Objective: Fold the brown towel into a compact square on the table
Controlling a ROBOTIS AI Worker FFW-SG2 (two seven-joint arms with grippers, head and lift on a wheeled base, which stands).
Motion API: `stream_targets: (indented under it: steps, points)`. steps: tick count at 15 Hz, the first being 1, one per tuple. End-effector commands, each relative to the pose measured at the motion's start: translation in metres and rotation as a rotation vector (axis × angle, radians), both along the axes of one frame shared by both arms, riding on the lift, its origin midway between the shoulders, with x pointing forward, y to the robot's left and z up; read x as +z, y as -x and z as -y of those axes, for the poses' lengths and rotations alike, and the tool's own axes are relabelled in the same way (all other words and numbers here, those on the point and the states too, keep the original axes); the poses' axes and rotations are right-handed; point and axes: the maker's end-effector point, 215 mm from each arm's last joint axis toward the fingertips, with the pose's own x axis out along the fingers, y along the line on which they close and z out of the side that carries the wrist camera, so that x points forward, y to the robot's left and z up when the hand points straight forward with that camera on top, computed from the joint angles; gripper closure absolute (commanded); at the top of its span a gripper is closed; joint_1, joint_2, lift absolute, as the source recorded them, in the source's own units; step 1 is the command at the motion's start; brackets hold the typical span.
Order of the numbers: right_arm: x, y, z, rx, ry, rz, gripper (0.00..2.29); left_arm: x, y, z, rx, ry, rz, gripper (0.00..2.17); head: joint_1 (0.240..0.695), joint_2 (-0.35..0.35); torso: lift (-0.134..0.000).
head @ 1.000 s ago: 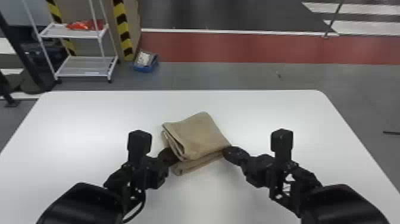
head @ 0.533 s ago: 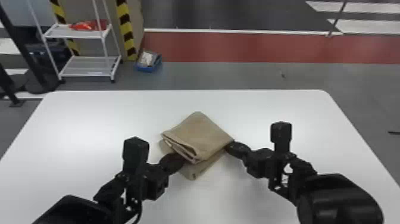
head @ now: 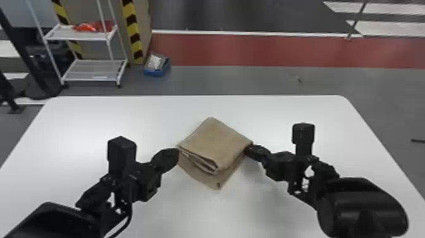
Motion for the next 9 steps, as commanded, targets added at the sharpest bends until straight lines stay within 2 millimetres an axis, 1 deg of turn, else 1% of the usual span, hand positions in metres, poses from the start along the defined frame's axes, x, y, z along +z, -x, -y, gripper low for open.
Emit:
stream_targets:
  steps: [1,2,4,5,6,7,8,9]
  points:
    - [0.004,-0.016,-0.006,0.007,0.015,-0.03,1.98,-0.004,-0.02,-0.001,0.003,0.005,0.023,1.78,0.695,-0.017,-0.115]
    - [0.001,-0.022,-0.008,0.015,0.021,-0.061,1.98,-0.003,-0.027,-0.001,0.0,0.01,0.043,1.78,0.695,-0.017,-0.115]
    - [-0.003,-0.025,-0.019,0.033,0.024,-0.113,1.98,-0.012,-0.043,-0.005,0.005,0.023,0.052,1.78,0.695,-0.009,-0.115]
    - [-0.007,-0.021,-0.022,0.036,0.016,-0.126,1.98,-0.018,-0.046,-0.003,0.001,0.02,0.049,1.78,0.695,-0.006,-0.115]
    - [-0.014,-0.011,-0.022,0.041,0.001,-0.141,1.97,-0.024,-0.05,-0.004,0.002,0.012,0.042,1.78,0.695,-0.001,-0.115]
    - [-0.014,-0.002,-0.02,0.047,-0.017,-0.14,1.97,-0.03,-0.05,-0.007,0.005,0.006,0.033,1.78,0.695,0.008,-0.115]
    - [-0.01,0.007,-0.012,0.048,-0.03,-0.135,1.97,-0.031,-0.051,-0.009,0.009,0.003,0.033,1.78,0.695,0.01,-0.115]
    - [0.0,0.016,0.009,0.023,-0.056,-0.132,1.97,-0.031,-0.054,-0.01,0.011,-0.002,0.04,1.78,0.695,0.012,-0.115]
